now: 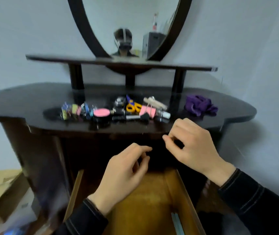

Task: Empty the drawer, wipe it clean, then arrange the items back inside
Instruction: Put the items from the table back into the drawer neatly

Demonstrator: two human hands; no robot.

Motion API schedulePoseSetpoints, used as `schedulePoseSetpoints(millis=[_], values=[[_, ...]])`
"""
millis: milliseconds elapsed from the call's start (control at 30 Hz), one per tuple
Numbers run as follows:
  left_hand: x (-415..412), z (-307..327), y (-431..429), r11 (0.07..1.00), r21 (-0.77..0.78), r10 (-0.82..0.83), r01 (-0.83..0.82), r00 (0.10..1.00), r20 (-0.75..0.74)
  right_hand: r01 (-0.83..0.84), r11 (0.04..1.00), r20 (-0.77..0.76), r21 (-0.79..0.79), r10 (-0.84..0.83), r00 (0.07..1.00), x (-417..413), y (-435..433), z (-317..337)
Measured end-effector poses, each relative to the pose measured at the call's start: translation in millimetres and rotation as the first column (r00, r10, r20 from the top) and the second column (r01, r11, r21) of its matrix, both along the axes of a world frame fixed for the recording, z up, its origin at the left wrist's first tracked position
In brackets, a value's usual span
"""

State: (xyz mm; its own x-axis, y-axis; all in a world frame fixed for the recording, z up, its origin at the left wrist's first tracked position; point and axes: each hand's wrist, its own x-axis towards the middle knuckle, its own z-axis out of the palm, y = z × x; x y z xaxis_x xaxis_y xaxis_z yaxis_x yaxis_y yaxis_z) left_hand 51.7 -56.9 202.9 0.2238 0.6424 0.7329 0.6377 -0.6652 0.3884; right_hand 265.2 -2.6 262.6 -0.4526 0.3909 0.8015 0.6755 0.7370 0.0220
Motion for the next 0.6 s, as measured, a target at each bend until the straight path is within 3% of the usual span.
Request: schedulePoseSetpoints(millis=[133,233,400,600], values=[[-9,52,10,0.994,0.088,0.06,-0.069,0.993,0.102,0.144,0.984,-0.164,-0.109,-0.161,0.973,-12,45,33],[-18,80,31,0.984,0.103,0.129,-0.145,0.981,0.147,0.181,0.947,-0.114,-0.265,-0.217,0.969,-15,86,33],[-42,105,78,0.931,0.01,0.357,-0.364,0.918,0.17,0.136,0.851,0.042,-0.507,-0.134,0.99,-15,115,21],[-57,118,129,0.81,-0.201,0.53,-0.552,0.834,-0.154,0.116,0.832,0.014,-0.542,-0.129,0.992,-15,119,17]])
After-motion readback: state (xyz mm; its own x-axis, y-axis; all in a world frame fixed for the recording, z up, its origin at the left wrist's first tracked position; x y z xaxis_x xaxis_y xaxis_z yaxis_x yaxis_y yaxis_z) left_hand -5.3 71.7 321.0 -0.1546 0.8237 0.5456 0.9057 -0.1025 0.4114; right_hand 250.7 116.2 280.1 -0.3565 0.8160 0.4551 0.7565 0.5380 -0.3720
